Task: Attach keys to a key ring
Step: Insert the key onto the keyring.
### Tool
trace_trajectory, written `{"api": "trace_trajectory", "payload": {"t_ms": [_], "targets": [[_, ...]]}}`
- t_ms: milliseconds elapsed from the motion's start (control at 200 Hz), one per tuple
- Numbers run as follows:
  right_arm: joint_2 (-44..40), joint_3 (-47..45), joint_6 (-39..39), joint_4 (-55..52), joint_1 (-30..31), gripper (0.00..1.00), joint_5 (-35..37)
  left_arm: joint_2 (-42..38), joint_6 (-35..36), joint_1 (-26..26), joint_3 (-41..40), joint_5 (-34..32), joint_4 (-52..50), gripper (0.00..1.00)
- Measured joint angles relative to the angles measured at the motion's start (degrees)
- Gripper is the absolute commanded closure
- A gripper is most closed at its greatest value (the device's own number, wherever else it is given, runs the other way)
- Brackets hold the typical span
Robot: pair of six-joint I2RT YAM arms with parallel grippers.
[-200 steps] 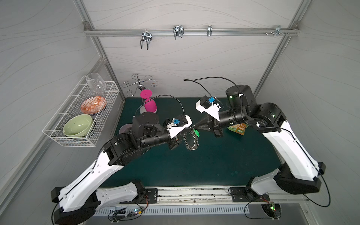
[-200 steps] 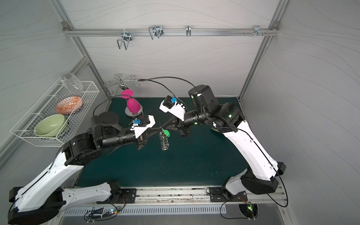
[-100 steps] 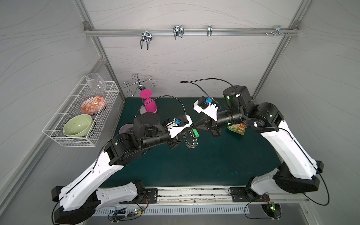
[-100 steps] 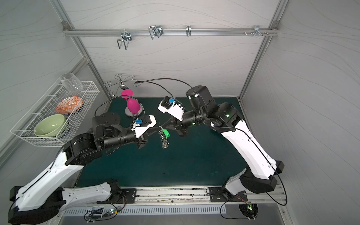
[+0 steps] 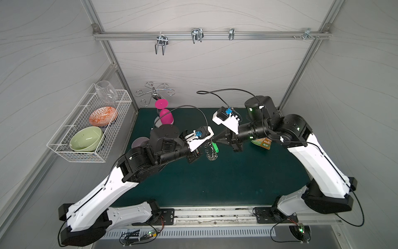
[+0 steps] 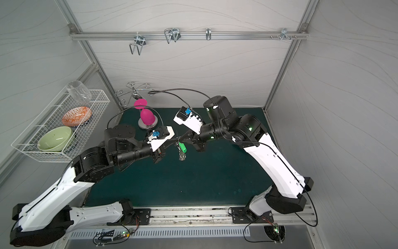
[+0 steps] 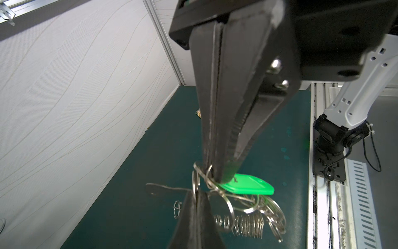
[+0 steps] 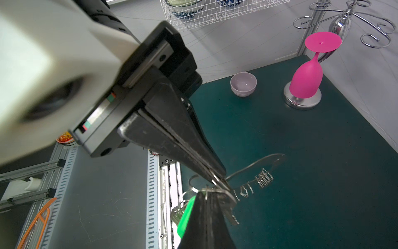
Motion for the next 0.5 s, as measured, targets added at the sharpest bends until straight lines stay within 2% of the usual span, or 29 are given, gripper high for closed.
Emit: {"api": "trace_trajectory", "payload": {"t_ms": [500], "targets": [[0.09,0.00,1.79,0.04,0.11,1.00,2.19,0.85,2.03,-2.21,0.31,-4.11,-0.59,1.00]]}}
